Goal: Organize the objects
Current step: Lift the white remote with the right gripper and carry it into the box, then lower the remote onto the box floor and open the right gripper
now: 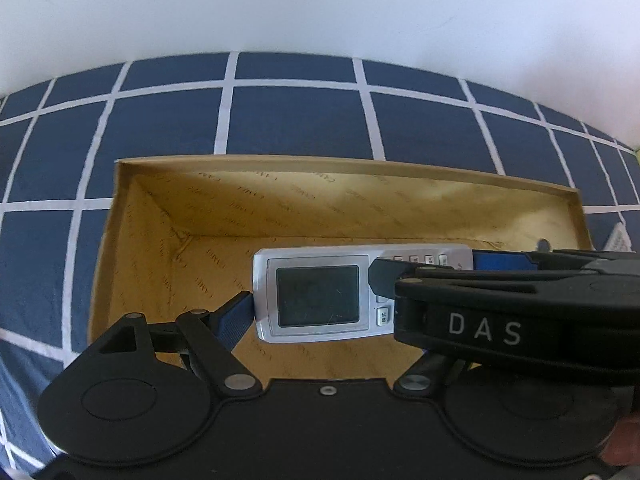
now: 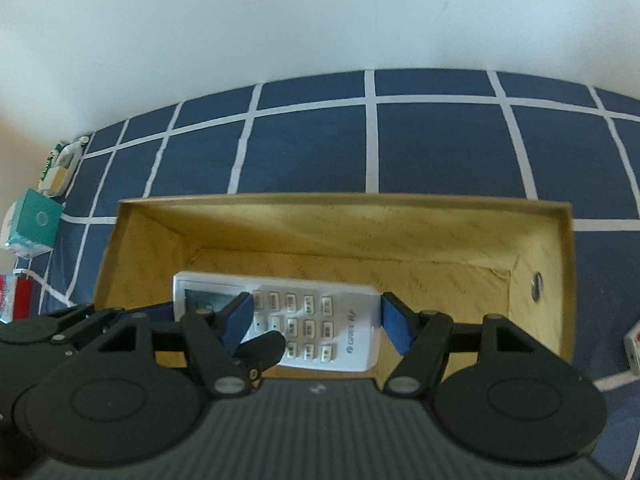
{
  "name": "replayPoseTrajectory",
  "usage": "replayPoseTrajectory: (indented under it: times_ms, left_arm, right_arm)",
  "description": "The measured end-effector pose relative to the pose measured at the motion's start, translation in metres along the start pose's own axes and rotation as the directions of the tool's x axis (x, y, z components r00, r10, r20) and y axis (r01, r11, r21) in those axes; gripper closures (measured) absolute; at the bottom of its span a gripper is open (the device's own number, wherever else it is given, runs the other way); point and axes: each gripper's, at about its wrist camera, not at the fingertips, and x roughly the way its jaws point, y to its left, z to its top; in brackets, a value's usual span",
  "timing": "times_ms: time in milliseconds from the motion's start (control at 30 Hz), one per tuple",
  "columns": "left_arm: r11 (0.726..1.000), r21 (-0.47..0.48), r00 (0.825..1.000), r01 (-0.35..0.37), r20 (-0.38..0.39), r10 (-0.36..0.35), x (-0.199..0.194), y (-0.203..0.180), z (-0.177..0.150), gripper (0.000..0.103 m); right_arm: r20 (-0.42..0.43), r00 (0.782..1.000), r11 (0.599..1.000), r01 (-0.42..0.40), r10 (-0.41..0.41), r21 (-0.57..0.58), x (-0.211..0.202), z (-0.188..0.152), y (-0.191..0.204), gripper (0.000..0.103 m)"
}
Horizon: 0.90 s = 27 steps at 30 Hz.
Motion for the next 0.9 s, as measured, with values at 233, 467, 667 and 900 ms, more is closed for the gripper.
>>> replayPoseTrajectory:
  times_ms: [233, 467, 667, 900]
  left_arm:
    - [1.0, 0.008, 1.0, 0.0, -0.025, 0.0, 0.027, 0.002, 0.008, 0.024]
    - [1.0, 0.022, 0.999, 0.019, -0.05, -0.017, 0.046, 0.003, 0.013, 0.024]
    - [0.999, 0.022, 0.998, 0.033, -0.061, -0.031, 0.057, 0.004, 0.018, 0.024]
    - [0.999, 0.012, 0.995, 0.05, -0.081, -0.049, 0.064, 0.008, 0.023, 0.022]
  right_arm:
    - [-0.023, 1.0, 1.0, 0.0, 0.0, 0.024, 0.028, 0.008, -0.013, 0.035]
    - [-0.04, 0.999, 0.999, 0.011, -0.009, 0.045, 0.047, 0.011, -0.023, 0.035]
    - [-0.053, 0.998, 0.998, 0.028, -0.025, 0.053, 0.055, 0.016, -0.028, 0.035]
    - [-0.07, 0.997, 0.998, 0.029, -0.026, 0.051, 0.063, 0.023, -0.032, 0.033]
